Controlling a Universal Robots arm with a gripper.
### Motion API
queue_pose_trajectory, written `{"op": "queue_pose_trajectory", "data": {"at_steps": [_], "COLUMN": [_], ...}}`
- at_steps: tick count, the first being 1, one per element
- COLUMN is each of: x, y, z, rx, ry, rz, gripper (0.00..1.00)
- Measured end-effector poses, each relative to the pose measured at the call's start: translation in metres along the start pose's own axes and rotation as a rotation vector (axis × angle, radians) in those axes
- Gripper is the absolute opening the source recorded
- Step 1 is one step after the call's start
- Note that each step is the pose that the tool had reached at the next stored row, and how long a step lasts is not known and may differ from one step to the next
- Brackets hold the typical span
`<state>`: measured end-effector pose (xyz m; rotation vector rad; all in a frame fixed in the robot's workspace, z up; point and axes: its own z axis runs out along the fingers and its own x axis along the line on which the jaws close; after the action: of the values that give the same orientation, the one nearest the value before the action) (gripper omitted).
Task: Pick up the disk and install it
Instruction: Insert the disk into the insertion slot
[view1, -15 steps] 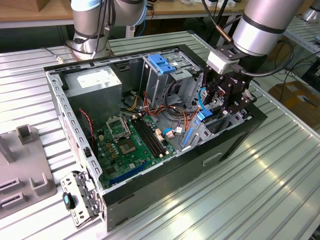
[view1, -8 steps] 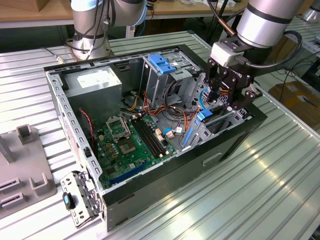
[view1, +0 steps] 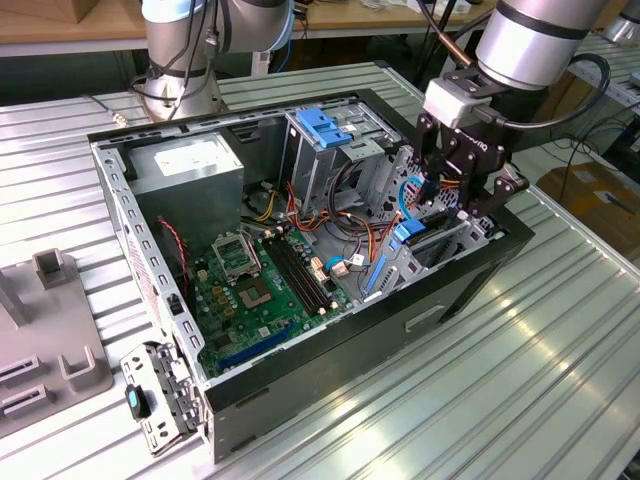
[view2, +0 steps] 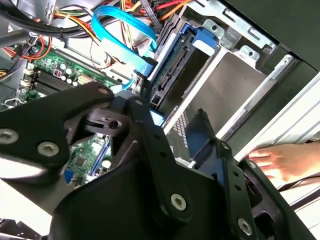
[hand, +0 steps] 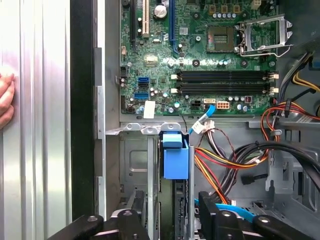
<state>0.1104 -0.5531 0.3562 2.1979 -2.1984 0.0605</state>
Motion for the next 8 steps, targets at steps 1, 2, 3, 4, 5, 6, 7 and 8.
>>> {"op": "queue_pose_trajectory", "data": {"at_steps": [1, 2, 3, 4, 5, 6, 7, 8], "x": [0.0, 0.0, 0.0, 0.0, 0.0, 0.0, 0.0, 0.0], "y": [0.0, 0.0, 0.0, 0.0, 0.0, 0.0, 0.0, 0.0], "z": [0.0, 0.0, 0.0, 0.0, 0.0, -0.0001, 0.0, 0.0], "rx": [0.0, 0.0, 0.0, 0.0, 0.0, 0.0, 0.0, 0.0], "ry": [0.0009, 0.0018, 0.0029, 0.0037, 0.0046, 0.0056, 0.0066, 0.0074], "rz": [0.0, 0.0, 0.0, 0.0, 0.0, 0.0, 0.0, 0.0], "gripper": [0.54, 0.47, 0.41, 0.35, 0.35, 0.29, 0.23, 0.17]}}
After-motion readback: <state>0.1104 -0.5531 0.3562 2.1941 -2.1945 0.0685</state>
